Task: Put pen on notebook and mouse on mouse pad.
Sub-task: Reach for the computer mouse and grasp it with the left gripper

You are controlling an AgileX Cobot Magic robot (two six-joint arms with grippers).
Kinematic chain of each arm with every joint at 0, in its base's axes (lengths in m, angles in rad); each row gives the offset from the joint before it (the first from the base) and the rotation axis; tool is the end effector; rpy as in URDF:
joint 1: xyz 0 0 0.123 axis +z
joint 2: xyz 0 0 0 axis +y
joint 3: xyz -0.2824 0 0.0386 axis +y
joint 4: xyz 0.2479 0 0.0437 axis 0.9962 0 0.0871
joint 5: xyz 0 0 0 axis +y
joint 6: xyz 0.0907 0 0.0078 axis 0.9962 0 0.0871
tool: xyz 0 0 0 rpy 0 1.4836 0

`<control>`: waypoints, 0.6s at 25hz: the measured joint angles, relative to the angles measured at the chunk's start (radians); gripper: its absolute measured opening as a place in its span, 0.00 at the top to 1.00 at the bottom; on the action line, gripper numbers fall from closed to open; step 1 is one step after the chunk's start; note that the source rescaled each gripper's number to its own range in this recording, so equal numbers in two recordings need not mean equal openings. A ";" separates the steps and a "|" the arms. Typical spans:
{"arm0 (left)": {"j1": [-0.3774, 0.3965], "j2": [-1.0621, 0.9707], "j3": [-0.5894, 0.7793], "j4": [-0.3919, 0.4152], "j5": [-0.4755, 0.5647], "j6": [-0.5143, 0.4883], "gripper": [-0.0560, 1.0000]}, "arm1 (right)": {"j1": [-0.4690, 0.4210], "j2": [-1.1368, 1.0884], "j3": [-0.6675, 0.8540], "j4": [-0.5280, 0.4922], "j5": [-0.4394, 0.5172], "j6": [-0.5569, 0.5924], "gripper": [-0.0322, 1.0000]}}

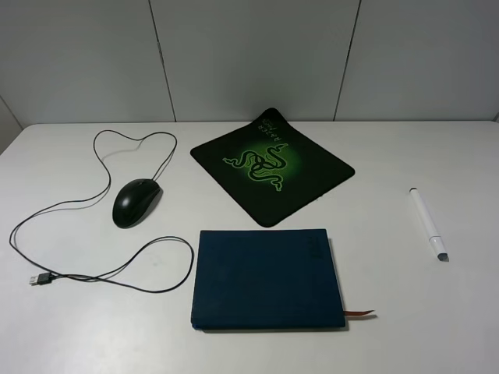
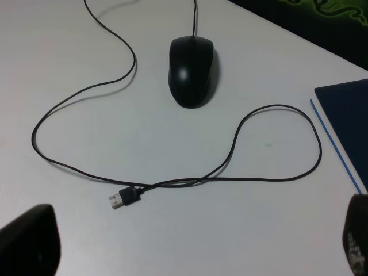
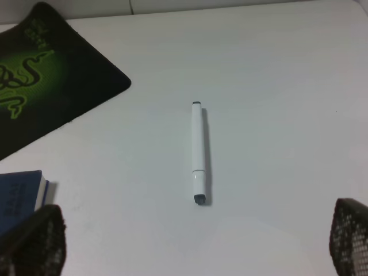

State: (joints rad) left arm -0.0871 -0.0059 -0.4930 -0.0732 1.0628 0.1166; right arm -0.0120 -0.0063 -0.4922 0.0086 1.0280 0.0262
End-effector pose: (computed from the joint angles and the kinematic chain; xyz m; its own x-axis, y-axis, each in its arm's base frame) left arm -0.0056 -0.0054 0.2752 -0.4430 0.1197 -0.8885 0.1798 0.9828 0.0427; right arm -0.0036 0.0007 0.2776 -0.4276 0.0358 -0.9033 0.0185 0.9994 0.0308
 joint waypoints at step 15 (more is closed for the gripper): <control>0.000 0.000 0.000 0.000 0.000 -0.001 0.04 | 0.000 0.000 0.000 0.000 0.000 0.000 0.00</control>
State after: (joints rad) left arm -0.0871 -0.0059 -0.4930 -0.0732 1.0628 0.1159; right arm -0.0120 -0.0063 -0.4922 0.0086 1.0280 0.0262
